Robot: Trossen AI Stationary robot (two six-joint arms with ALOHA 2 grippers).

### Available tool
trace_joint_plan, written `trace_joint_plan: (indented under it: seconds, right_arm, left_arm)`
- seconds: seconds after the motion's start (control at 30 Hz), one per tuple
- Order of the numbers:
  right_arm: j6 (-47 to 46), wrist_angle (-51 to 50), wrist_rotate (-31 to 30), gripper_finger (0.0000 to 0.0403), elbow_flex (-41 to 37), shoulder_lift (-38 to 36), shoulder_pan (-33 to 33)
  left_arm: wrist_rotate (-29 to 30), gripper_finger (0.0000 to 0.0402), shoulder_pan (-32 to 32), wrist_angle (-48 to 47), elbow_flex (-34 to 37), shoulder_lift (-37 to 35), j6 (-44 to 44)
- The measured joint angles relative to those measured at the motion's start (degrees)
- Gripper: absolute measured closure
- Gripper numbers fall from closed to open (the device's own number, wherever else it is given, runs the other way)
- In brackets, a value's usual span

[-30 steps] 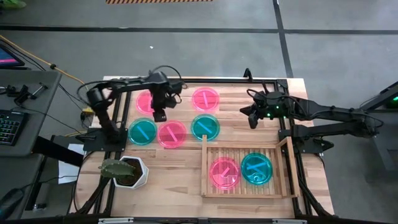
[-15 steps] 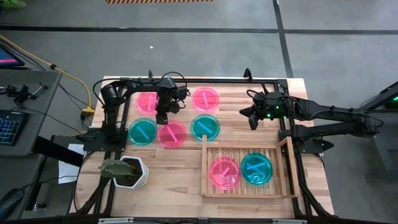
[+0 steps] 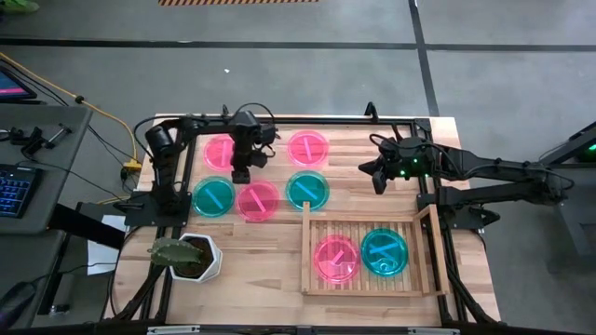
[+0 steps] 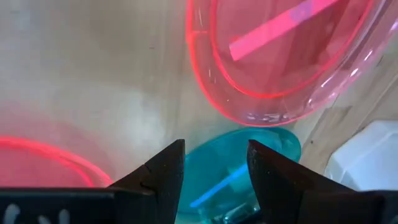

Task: Place and stack plates onto a shelf
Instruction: Stack the blue plate on top of the blue plates on the shelf

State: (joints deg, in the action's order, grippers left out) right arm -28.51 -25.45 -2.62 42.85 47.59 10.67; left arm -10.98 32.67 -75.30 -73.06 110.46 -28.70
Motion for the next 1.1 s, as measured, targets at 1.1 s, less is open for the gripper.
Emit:
trace_joint_plan:
  seconds: [1.1]
  right_arm:
    - [0.70, -0.02, -0.43, 0.0402, 0.00, 0.00, -1.41]
  left_arm:
    - [8.31, 0.0241, -1.73, 11.95, 12.18, -12.16, -20.06]
